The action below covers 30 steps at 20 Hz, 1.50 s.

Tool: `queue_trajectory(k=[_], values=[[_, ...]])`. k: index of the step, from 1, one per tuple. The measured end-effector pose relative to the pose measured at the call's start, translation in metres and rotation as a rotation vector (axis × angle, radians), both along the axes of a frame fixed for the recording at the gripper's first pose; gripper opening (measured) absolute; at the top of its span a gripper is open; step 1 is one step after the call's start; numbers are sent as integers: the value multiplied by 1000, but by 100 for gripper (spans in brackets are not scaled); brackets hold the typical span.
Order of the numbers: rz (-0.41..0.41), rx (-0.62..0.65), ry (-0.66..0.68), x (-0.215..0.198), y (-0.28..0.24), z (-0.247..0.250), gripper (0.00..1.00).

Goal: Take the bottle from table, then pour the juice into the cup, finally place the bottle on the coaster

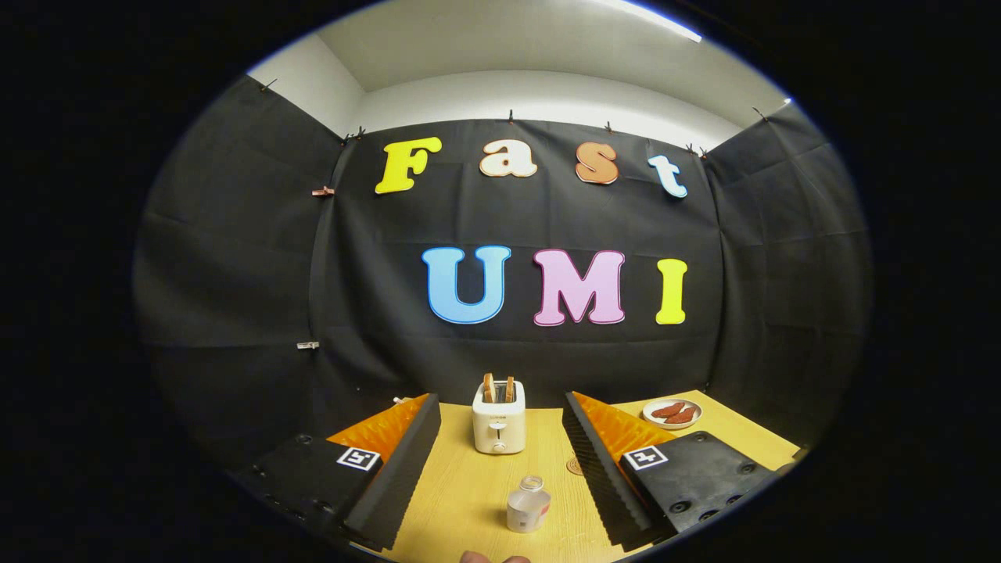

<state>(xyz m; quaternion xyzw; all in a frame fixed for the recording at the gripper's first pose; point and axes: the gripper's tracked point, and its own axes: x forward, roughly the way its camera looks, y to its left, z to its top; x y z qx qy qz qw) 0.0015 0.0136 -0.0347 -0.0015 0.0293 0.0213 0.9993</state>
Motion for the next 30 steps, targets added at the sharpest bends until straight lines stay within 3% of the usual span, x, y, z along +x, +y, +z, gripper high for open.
queue_trajectory(k=[6, 14, 23, 30], values=[[-82, -75, -58, -3, -23, -9, 96], [-112, -173, 30, -3, -23, -103, 97], [-167, -81, 135, 8, -29, -210, 97], [-166, -74, 165, 38, -37, -257, 97]])
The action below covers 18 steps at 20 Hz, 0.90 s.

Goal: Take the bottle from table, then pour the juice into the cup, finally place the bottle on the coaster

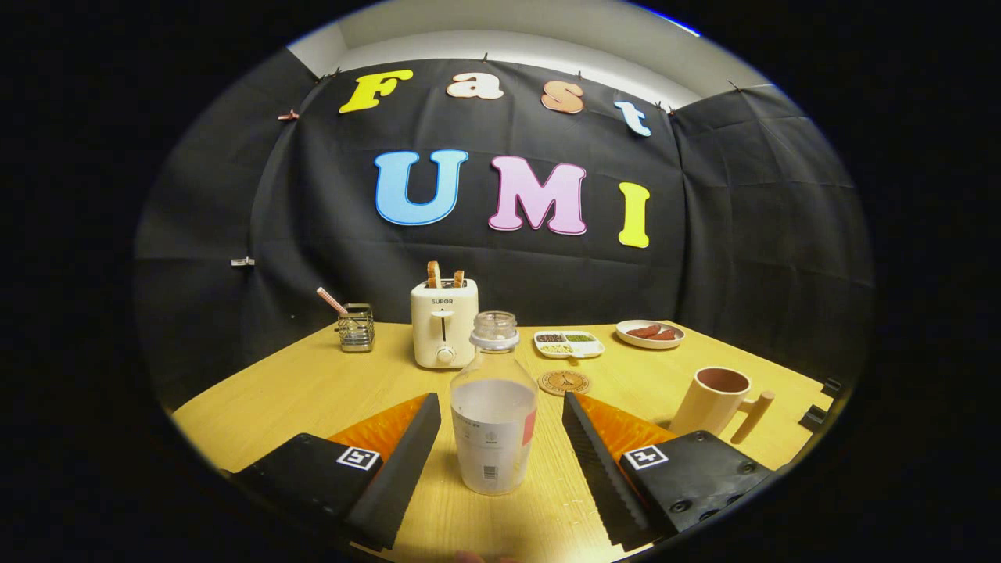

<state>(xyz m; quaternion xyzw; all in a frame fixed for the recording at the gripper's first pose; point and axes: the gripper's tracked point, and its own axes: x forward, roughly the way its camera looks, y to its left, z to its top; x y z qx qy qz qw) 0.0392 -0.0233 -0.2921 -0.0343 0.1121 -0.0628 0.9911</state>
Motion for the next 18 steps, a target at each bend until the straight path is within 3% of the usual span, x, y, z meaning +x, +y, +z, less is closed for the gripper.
queue_trajectory(k=[8, 9, 11, 18], values=[[9, 10, 34, 11, 4, -30, 95], [-1, 12, 28, 18, 2, -30, 78], [-12, 15, 51, 21, 0, -29, 76], [-75, 30, 38, 20, -15, 38, 75]])
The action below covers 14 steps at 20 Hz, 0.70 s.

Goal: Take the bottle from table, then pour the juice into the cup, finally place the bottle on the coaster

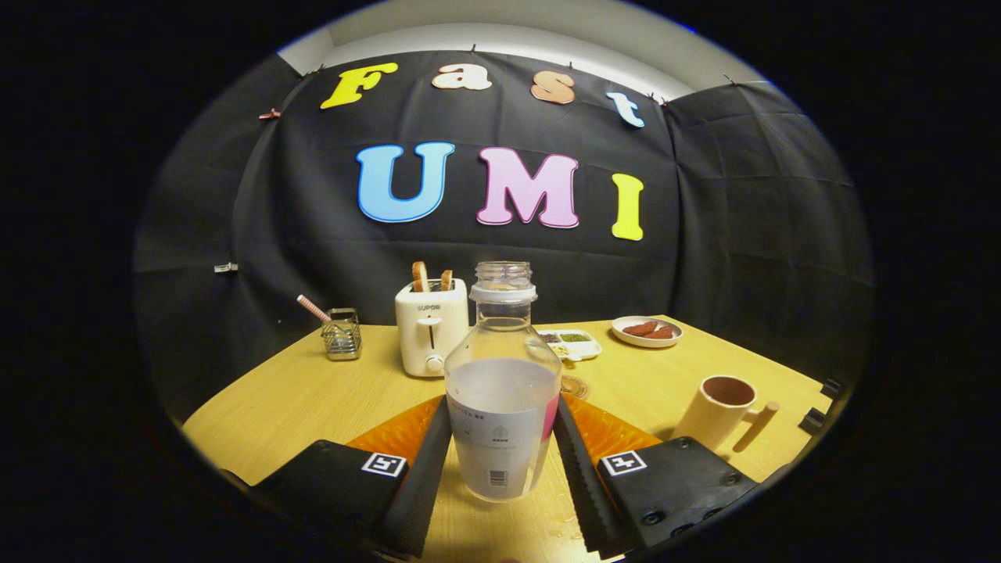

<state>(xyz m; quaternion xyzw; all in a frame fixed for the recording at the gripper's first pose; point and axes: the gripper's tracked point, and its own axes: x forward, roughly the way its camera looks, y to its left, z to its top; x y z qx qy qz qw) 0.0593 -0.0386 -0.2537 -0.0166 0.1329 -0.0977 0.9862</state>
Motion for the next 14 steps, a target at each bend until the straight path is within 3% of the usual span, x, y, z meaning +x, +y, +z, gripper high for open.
queue_trajectory(k=[8, 14], values=[[50, 25, -45, -22, -1, 72, 75], [83, 51, -44, -19, -5, 79, 75]])
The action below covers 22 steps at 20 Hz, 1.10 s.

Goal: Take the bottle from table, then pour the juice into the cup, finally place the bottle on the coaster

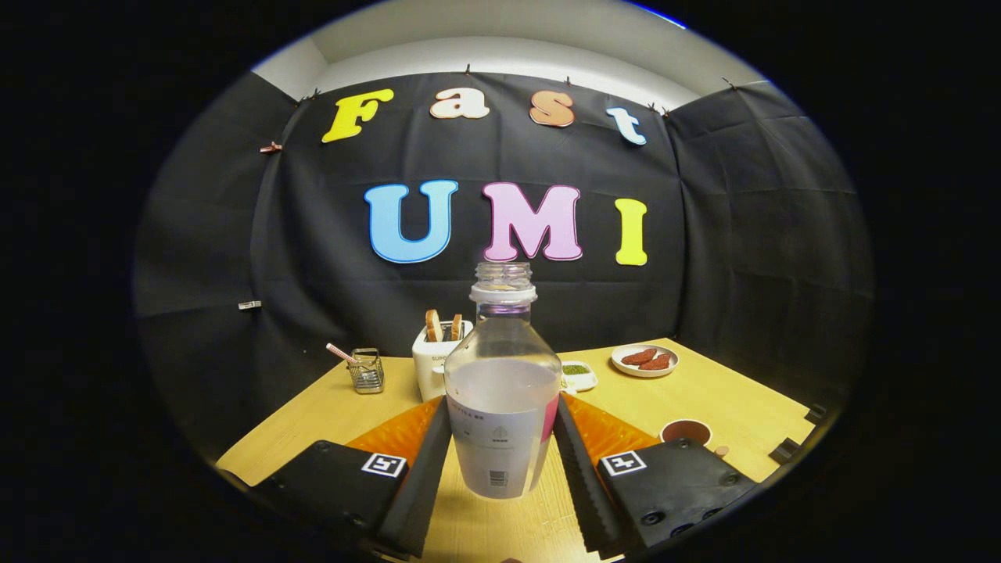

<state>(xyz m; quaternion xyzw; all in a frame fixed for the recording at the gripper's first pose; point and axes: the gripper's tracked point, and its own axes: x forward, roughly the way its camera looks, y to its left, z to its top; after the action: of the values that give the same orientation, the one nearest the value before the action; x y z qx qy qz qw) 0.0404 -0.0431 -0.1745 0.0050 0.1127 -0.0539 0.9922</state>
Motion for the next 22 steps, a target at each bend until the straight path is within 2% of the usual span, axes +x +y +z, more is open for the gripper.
queue_trajectory(k=[5, 8, 10, 15, 18, 22], values=[[3, 69, 27, 5, -14, -10, 75], [13, 178, 32, 8, -18, -15, 75], [-7, 248, 36, 10, -27, -19, 75], [-6, 360, 59, 14, -40, -33, 75], [-28, 424, 78, 15, -56, -44, 75], [-51, 570, 120, 18, -64, -63, 75]])
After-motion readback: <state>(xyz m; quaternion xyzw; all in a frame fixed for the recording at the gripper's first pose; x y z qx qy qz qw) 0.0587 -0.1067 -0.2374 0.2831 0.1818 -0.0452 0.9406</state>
